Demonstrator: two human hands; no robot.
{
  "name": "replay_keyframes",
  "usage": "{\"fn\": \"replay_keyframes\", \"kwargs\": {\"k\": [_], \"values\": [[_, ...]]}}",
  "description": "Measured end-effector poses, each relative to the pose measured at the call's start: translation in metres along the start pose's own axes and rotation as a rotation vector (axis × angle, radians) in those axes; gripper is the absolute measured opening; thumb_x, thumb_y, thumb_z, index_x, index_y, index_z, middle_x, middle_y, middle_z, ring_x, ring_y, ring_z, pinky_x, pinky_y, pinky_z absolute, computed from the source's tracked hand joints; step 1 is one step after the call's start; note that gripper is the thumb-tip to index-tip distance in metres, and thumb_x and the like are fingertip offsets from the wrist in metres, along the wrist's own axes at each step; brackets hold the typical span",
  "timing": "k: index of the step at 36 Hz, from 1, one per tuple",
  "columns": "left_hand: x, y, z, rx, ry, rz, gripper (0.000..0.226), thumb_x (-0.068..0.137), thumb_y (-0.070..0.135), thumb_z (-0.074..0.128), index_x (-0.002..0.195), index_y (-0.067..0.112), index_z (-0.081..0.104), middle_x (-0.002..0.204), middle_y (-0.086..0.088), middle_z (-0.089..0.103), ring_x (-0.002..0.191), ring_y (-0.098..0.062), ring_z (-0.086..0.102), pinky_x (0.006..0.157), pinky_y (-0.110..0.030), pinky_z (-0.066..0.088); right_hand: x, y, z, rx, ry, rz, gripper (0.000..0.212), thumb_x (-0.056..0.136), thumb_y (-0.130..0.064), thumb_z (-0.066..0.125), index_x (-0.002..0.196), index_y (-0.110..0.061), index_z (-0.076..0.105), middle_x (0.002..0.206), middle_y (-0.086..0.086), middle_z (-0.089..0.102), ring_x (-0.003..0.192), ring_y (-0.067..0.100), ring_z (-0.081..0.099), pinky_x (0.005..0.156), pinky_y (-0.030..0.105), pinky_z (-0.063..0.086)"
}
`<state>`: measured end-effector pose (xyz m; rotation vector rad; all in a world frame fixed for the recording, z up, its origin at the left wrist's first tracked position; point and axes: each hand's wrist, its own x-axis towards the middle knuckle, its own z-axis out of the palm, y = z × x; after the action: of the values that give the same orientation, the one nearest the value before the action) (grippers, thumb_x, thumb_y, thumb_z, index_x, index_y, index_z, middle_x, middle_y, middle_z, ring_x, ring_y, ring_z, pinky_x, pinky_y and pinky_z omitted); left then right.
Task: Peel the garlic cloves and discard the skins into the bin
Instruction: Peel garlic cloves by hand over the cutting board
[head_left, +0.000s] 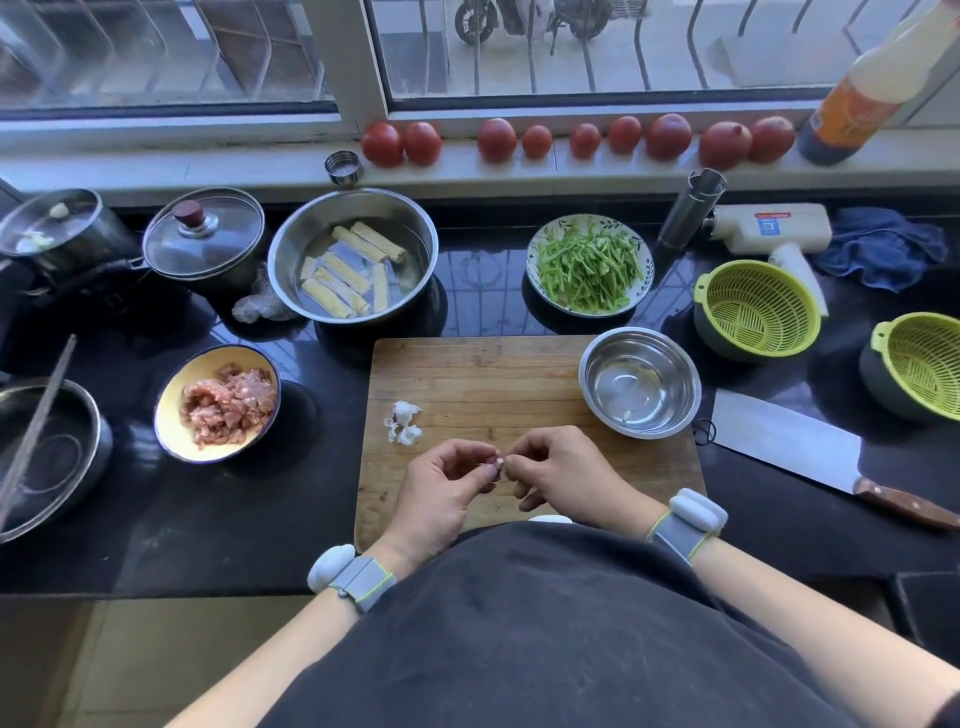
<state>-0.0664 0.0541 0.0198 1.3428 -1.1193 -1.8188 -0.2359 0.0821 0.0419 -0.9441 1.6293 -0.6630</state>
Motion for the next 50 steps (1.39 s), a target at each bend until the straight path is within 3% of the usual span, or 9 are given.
{"fn": "replay_keyframes", "kwargs": {"k": [8, 18, 23, 30, 40, 46, 50], "values": [[-0.003, 0.005, 0.002, 0.046, 0.000, 0.015, 0.018, 0.084, -0.007, 0.073, 0.091, 0.009, 0.075, 0.085, -0.005, 0.077, 0.078, -0.012, 0.069, 0.075, -0.023, 0.056, -0.002, -0.002, -0.001, -0.009, 0.006, 0.002, 0.010, 0.091, -0.009, 0.068, 0.084, -0.006, 0.073, 0.064, 0.005, 0.066, 0.057, 0.016, 0.066, 0.059, 0.031, 0.060], [-0.004, 0.007, 0.005, 0.060, 0.006, -0.022, 0.015, 0.085, 0.002, 0.075, 0.096, 0.013, 0.076, 0.082, -0.004, 0.078, 0.074, -0.013, 0.070, 0.073, -0.023, 0.057, -0.004, -0.004, -0.001, -0.130, 0.056, -0.069, 0.010, 0.091, -0.012, 0.066, 0.083, -0.011, 0.071, 0.065, 0.006, 0.069, 0.056, 0.017, 0.068, 0.057, 0.025, 0.058], [-0.002, 0.005, 0.003, 0.036, 0.024, -0.033, 0.016, 0.087, 0.002, 0.073, 0.099, 0.012, 0.075, 0.086, -0.007, 0.078, 0.074, -0.016, 0.071, 0.073, -0.025, 0.057, -0.004, -0.003, -0.002, -0.131, 0.052, -0.089, 0.010, 0.092, -0.015, 0.068, 0.084, -0.014, 0.073, 0.066, 0.006, 0.071, 0.060, 0.020, 0.071, 0.064, 0.031, 0.062], [-0.002, 0.006, 0.004, 0.071, 0.015, 0.015, 0.016, 0.087, -0.001, 0.072, 0.097, 0.011, 0.076, 0.087, -0.007, 0.078, 0.077, -0.015, 0.071, 0.072, -0.023, 0.057, -0.005, -0.006, 0.000, -0.175, 0.070, -0.122, 0.016, 0.092, -0.015, 0.069, 0.076, -0.020, 0.069, 0.063, 0.005, 0.070, 0.056, 0.021, 0.069, 0.057, 0.023, 0.056], [0.001, 0.002, 0.004, 0.155, -0.047, 0.020, 0.026, 0.084, 0.000, 0.077, 0.107, 0.010, 0.073, 0.098, -0.005, 0.078, 0.097, -0.022, 0.073, 0.090, -0.032, 0.057, -0.002, -0.007, 0.004, -0.149, 0.111, -0.095, 0.016, 0.086, -0.012, 0.069, 0.072, -0.017, 0.066, 0.065, -0.003, 0.067, 0.054, 0.020, 0.069, 0.049, 0.018, 0.049], [0.000, 0.001, 0.004, -0.100, -0.025, -0.066, 0.024, 0.084, -0.016, 0.067, 0.099, 0.003, 0.070, 0.095, -0.013, 0.076, 0.087, -0.020, 0.074, 0.077, -0.025, 0.058, 0.001, 0.000, 0.003, -0.044, 0.070, -0.028, 0.019, 0.085, -0.012, 0.070, 0.068, -0.018, 0.064, 0.062, -0.006, 0.064, 0.054, 0.018, 0.066, 0.055, 0.024, 0.053], [0.002, -0.001, 0.002, -0.363, 0.029, -0.180, 0.021, 0.089, -0.017, 0.057, 0.101, -0.001, 0.066, 0.099, -0.017, 0.075, 0.087, -0.024, 0.075, 0.077, -0.027, 0.062, 0.004, 0.007, 0.000, -0.058, 0.100, 0.032, 0.011, 0.083, -0.009, 0.067, 0.073, -0.009, 0.065, 0.066, -0.001, 0.061, 0.051, 0.017, 0.063, 0.055, 0.028, 0.056]]}}
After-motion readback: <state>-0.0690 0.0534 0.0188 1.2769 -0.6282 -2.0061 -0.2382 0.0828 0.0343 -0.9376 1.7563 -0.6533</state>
